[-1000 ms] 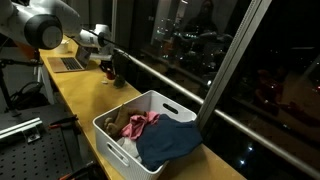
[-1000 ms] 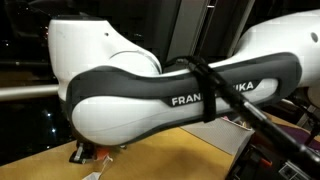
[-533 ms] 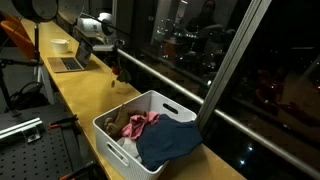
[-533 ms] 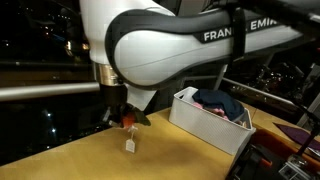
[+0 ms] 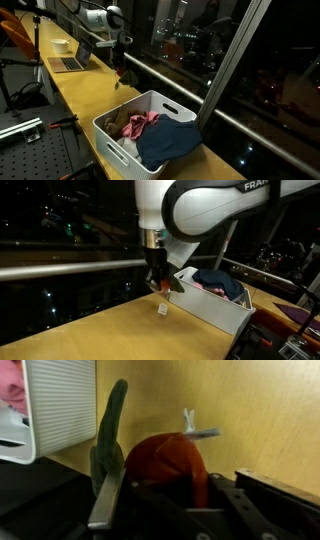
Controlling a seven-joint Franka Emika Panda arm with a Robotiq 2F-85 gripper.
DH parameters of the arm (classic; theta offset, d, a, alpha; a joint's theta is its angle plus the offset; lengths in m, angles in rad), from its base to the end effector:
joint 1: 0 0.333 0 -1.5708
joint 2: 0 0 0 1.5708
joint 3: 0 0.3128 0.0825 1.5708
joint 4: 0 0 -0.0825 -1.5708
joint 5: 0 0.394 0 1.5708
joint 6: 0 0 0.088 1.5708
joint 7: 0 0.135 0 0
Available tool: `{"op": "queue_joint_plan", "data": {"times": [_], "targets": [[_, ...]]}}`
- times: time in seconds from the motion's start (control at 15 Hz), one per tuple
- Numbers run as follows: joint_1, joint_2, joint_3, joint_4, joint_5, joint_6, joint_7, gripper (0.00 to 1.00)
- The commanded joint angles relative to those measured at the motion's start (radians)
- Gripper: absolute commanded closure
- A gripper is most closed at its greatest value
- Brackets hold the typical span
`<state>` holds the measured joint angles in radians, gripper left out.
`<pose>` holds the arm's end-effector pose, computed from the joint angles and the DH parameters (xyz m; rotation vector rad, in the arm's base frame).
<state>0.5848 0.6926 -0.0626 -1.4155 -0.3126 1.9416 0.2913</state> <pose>0.6274 0.3356 0.2484 2.7303 0.5261 -0.0334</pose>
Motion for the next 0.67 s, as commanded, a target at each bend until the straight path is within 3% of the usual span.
{"op": "queue_joint_plan", "data": {"times": [0.0, 0.6], "targets": [[-0.062, -0.205, 0.020, -0.242, -0.041, 0.018, 0.051, 1.00], [-0.328, -0.609, 0.045, -0.630, -0.114, 0.035, -0.055, 1.00]]}}
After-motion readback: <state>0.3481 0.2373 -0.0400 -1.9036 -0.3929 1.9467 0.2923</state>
